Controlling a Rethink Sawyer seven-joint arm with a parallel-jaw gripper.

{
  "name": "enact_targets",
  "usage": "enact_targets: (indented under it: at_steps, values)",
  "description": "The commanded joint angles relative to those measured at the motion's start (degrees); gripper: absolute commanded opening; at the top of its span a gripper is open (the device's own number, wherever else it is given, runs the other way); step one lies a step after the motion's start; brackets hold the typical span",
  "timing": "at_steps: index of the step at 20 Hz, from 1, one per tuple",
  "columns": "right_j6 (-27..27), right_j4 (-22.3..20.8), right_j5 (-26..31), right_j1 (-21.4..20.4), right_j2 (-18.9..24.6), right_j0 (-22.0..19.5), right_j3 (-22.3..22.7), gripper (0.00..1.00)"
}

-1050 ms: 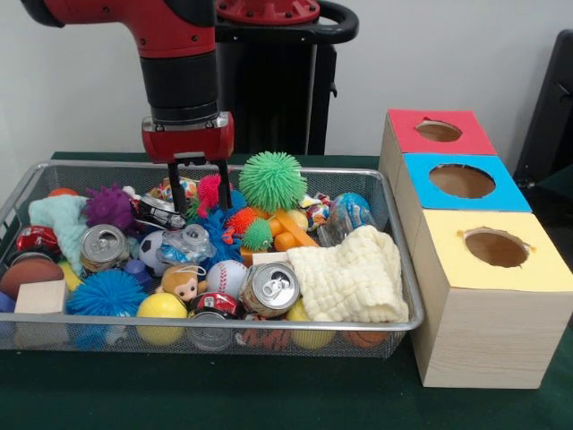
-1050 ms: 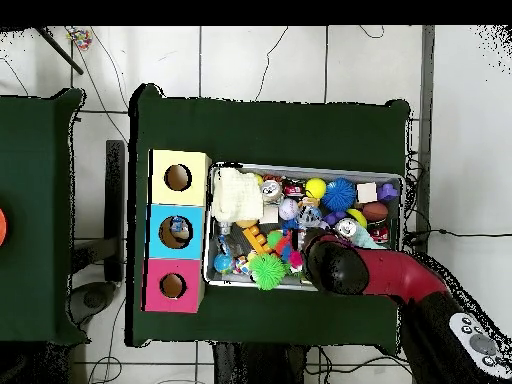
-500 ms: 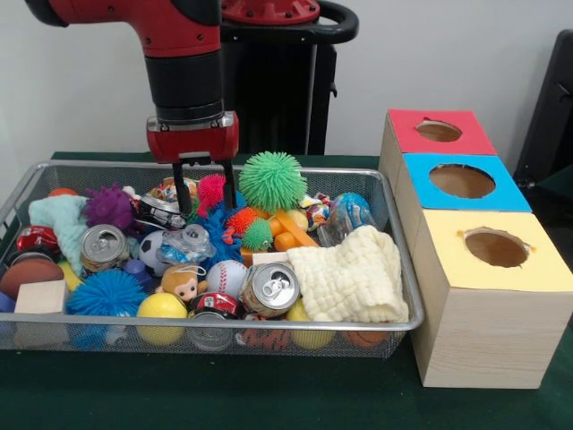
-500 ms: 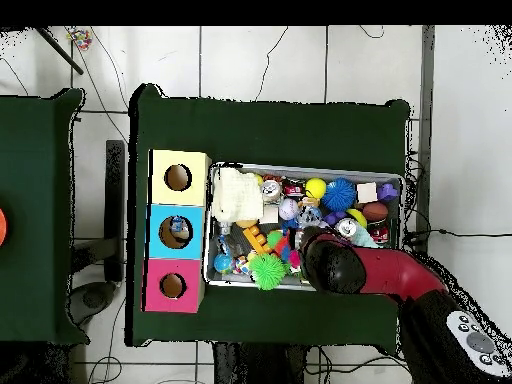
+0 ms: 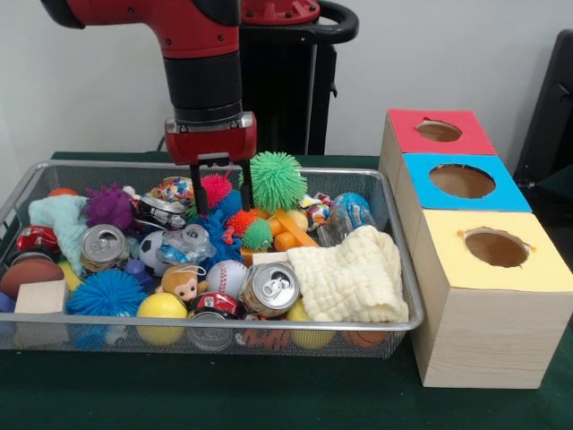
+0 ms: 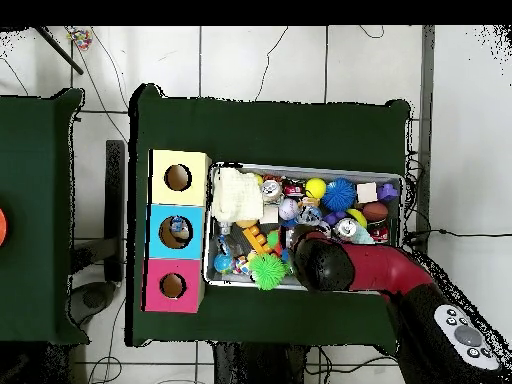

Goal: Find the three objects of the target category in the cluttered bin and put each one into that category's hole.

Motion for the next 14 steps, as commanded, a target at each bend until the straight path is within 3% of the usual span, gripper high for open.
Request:
enact_targets:
  at_steps: [1,7,14]
  values:
    - [2.73,1.58,5.35,-0.53,0.13,1.67,-5.54,1.00]
    - [0.19,1.78,6.29,2.98,1.90,0.96,-9.32,1.00]
    - [-2.28,1.73,8.01,4.18,3.23,-0.57,-11.12,1.00]
